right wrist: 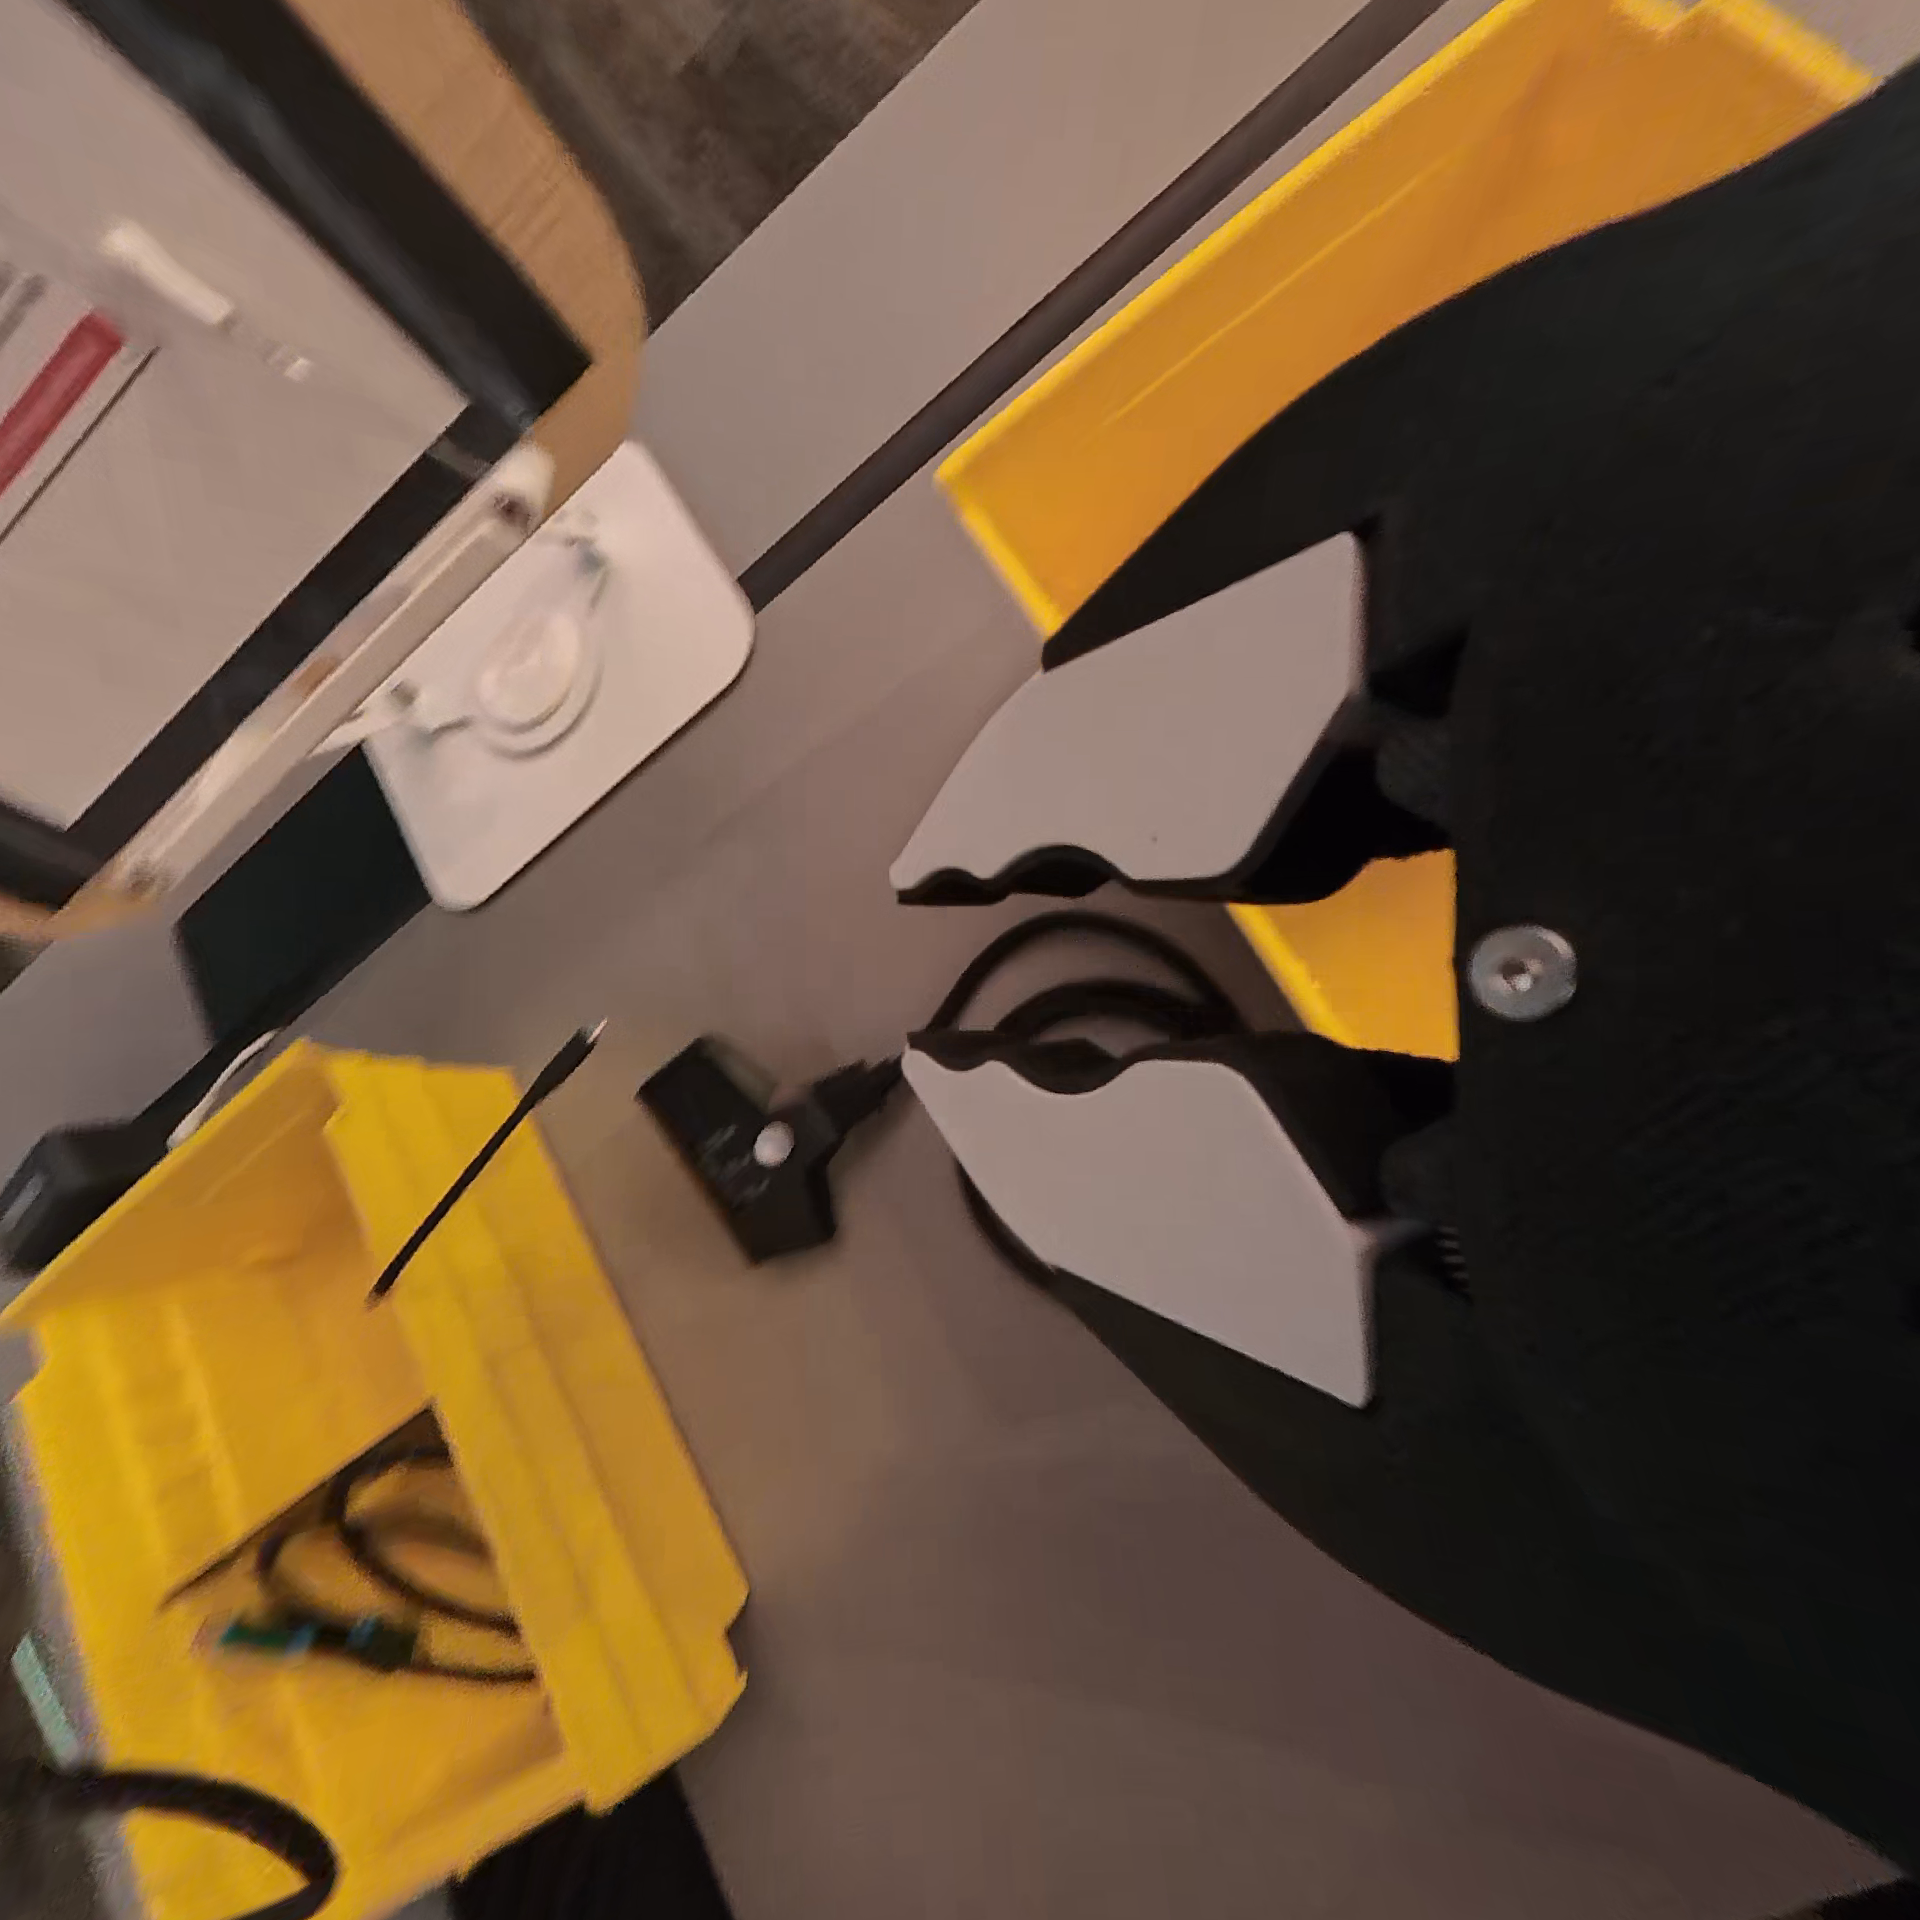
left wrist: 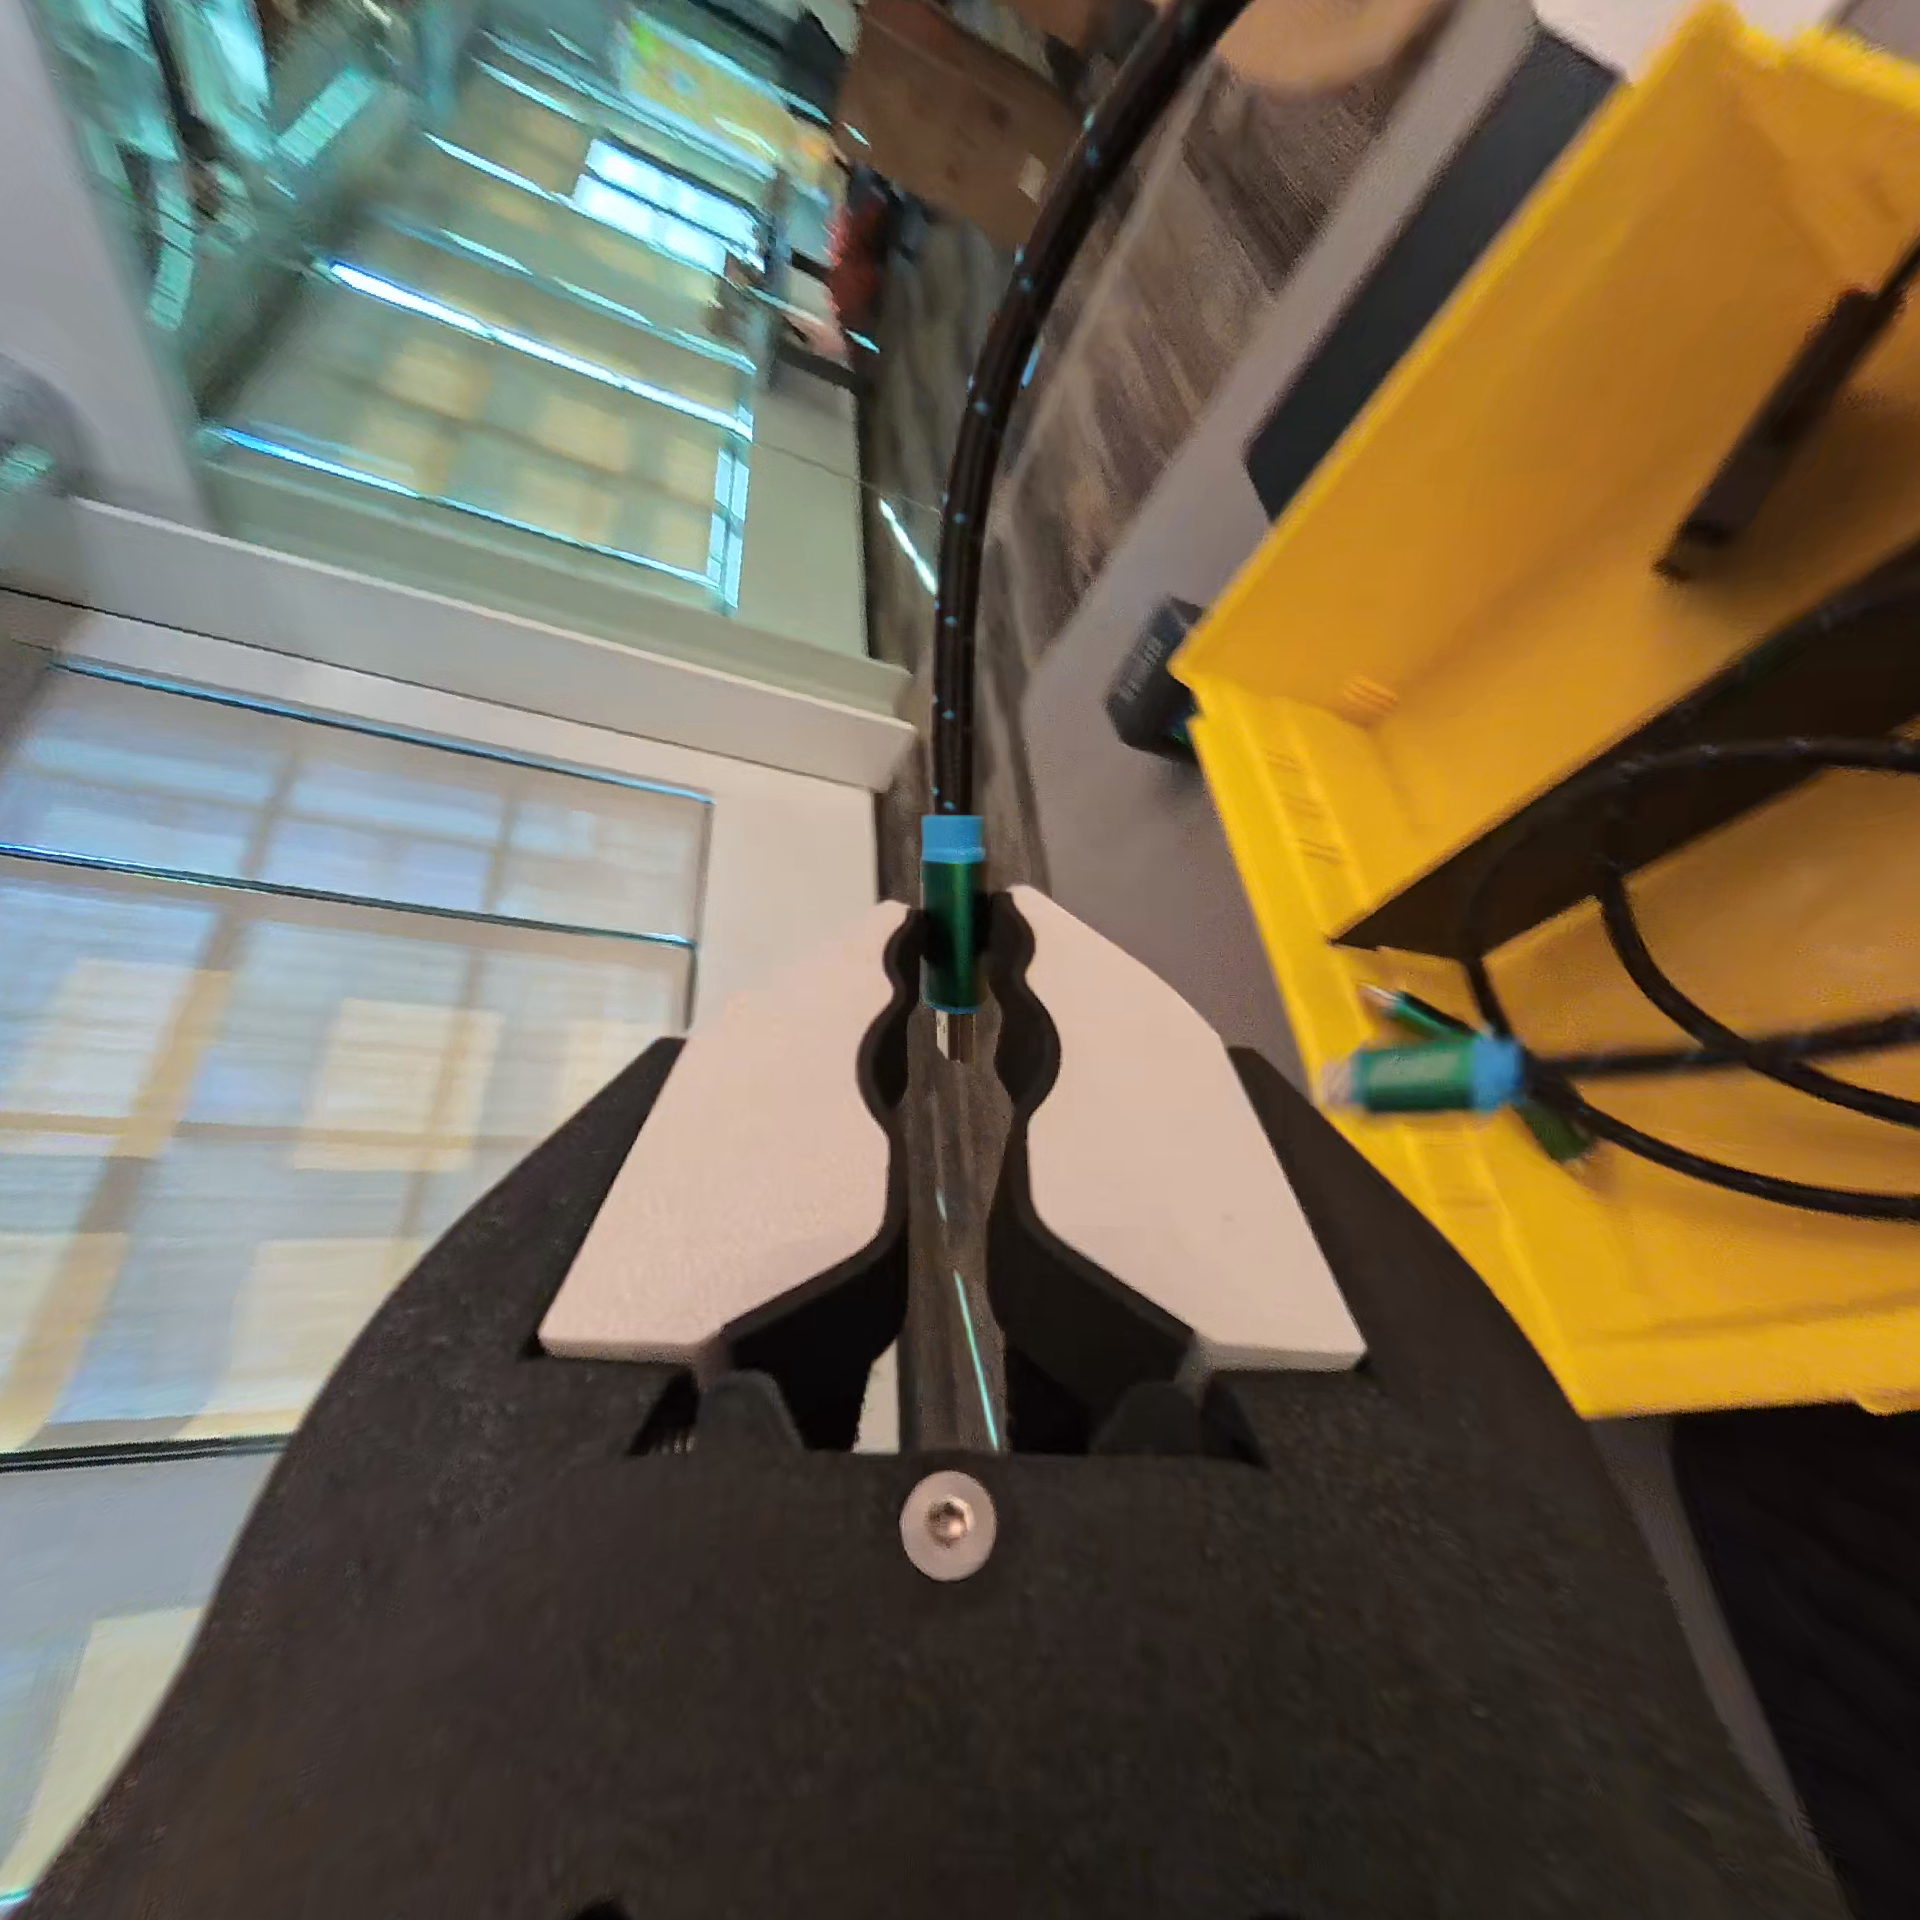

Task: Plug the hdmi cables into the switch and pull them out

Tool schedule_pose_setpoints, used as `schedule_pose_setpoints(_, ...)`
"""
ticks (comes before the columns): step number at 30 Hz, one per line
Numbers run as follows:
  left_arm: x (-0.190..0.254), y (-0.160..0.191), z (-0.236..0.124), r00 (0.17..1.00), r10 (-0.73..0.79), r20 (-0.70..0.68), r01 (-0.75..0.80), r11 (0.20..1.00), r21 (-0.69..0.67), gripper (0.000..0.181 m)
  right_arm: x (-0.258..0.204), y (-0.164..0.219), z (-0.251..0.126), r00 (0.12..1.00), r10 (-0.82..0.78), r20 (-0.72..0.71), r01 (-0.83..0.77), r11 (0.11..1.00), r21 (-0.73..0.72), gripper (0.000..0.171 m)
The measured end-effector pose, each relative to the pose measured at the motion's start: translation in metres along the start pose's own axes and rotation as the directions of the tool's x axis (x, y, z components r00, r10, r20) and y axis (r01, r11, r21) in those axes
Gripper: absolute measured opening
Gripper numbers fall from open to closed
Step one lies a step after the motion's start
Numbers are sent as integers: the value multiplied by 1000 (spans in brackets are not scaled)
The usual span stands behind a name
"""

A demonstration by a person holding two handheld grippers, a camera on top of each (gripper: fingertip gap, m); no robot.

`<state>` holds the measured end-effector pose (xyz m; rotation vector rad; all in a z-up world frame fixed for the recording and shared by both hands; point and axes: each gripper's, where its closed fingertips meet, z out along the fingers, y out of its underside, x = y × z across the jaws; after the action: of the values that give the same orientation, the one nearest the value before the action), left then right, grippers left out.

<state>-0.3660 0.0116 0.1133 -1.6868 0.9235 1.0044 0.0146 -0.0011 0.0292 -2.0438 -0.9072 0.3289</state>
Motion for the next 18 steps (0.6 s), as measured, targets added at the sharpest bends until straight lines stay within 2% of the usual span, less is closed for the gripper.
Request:
schedule_pose_setpoints(1,-13,-12,-10,1000,-10,16,9,999,35,11,-12,-7,2,999,-19,42,18,999,31,25)
schedule_pose_setpoints(3,-35,-37,-30,999,-32,22,29,993,115,11,-36,-23,1,992,-63,109,52,993,101,25)
schedule_pose_setpoints(6,-53,-78,-61,998,-57,5,54,967,250,11,-57,-49,-12,989,-106,101,80,970,231,24)
schedule_pose_setpoints(10,-41,-130,-94,993,-69,-91,102,893,438,11,-63,-75,-38,991,-119,60,84,906,414,22)
schedule_pose_setpoints(13,-15,-162,-115,986,-50,-158,128,833,537,11,-60,-82,-40,989,-122,80,64,857,512,24)
schedule_pose_setpoints(16,16,-189,-136,974,-20,-224,160,763,626,11,-82,-92,-40,961,-151,232,-20,798,603,33)
schedule_pose_setpoints(18,35,-204,-146,973,6,-230,155,723,674,11,-109,-100,-50,908,-213,360,-93,737,670,44)
